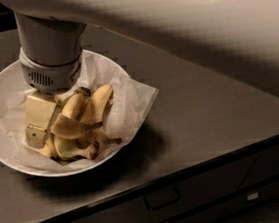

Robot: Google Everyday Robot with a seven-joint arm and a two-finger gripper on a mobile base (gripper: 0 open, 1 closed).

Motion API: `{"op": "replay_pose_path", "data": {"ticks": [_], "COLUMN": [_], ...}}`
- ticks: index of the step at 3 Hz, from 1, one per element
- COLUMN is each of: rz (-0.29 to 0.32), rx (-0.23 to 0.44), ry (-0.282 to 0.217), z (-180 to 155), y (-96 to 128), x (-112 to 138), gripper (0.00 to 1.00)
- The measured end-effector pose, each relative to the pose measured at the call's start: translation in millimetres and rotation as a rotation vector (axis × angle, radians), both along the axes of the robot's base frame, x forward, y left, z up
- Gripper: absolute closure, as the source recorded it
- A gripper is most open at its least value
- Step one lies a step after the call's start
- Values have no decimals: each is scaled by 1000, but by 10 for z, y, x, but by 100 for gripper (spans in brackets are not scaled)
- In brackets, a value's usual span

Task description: Pick banana from white bowl

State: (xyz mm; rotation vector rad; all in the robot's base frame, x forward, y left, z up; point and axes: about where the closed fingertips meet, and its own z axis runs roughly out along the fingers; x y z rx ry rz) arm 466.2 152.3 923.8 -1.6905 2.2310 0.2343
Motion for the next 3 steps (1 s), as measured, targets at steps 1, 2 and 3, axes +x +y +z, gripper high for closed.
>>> {"op": "replay_pose_path", "data": {"ticks": [1,2,3], "rz": [-40,-114,-183], "rx": [-23,-58,-91], "ry": [9,39,54], "z": [1,-44,-56], "y": [14,37,43], "x": [-4,22,19], "gripper": [0,0,0]}}
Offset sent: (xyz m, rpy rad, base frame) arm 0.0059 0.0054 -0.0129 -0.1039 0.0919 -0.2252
